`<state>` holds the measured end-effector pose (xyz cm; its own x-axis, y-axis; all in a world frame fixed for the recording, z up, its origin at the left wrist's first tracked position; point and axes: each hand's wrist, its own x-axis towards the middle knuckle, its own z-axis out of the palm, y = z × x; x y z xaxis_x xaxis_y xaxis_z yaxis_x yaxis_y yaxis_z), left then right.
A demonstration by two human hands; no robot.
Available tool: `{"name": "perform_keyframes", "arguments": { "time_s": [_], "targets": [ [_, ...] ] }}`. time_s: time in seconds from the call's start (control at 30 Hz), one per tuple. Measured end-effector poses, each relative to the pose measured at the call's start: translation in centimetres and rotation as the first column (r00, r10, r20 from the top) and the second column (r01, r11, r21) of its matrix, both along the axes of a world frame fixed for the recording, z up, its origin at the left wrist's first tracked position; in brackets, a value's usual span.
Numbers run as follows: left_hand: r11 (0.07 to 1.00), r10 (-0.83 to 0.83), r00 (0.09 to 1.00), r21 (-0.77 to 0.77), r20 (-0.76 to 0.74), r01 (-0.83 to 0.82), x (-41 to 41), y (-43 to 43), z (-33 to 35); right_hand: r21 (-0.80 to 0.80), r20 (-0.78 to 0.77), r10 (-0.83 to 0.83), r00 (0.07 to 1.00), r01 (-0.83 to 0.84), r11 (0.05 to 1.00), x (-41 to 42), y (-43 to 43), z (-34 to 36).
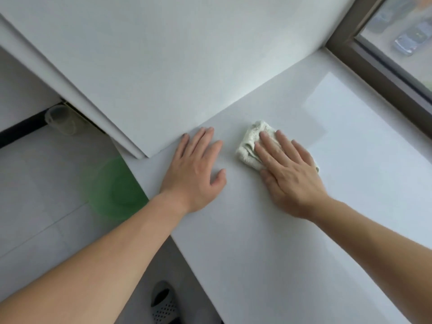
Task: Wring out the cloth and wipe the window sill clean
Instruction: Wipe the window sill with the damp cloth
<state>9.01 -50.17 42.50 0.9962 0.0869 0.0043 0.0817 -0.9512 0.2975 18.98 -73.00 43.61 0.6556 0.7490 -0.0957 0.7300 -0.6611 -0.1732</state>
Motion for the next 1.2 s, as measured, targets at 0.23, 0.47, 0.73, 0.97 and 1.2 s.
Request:
{"name": "perform_keyframes", "arguments": {
  "time_s": [0.23, 0.47, 0.73, 0.97, 1.2],
  "targets": [
    [0.992, 0.125, 0.983, -0.033, 0.138, -0.121, -0.7, -0.6, 0.2, 0.034, -0.047, -0.402, 0.915, 0.403, 0.914, 6.2, 3.9, -0.1],
    [0.833, 0.553, 0.832, -0.065, 0.052, -0.55, -8.1, -5.1, -0.2, 0.002, 0.008, 0.276, 0.961, -0.276, 0.961, -0.1, 4.7, -0.3],
    [0.785, 0.608, 0.794, -0.161, 0.017, -0.598, -10.3, -7.4, -1.1, 0.015, 0.001, 0.223, 0.975, -0.223, 0.975, -2.3, 5.6, -0.6],
    [0.707, 0.671, 0.737, -0.375, 0.088, -0.599, -10.9, -8.0, -1.6, 0.017, 0.022, 0.218, 0.976, -0.218, 0.976, -1.8, 6.7, -0.5],
    [0.507, 0.795, 0.606, -0.57, 0.018, -0.647, -13.8, -13.2, -2.3, 0.051, 0.07, 0.466, 0.882, -0.47, 0.881, -5.5, 4.5, -0.9]
  ]
}}
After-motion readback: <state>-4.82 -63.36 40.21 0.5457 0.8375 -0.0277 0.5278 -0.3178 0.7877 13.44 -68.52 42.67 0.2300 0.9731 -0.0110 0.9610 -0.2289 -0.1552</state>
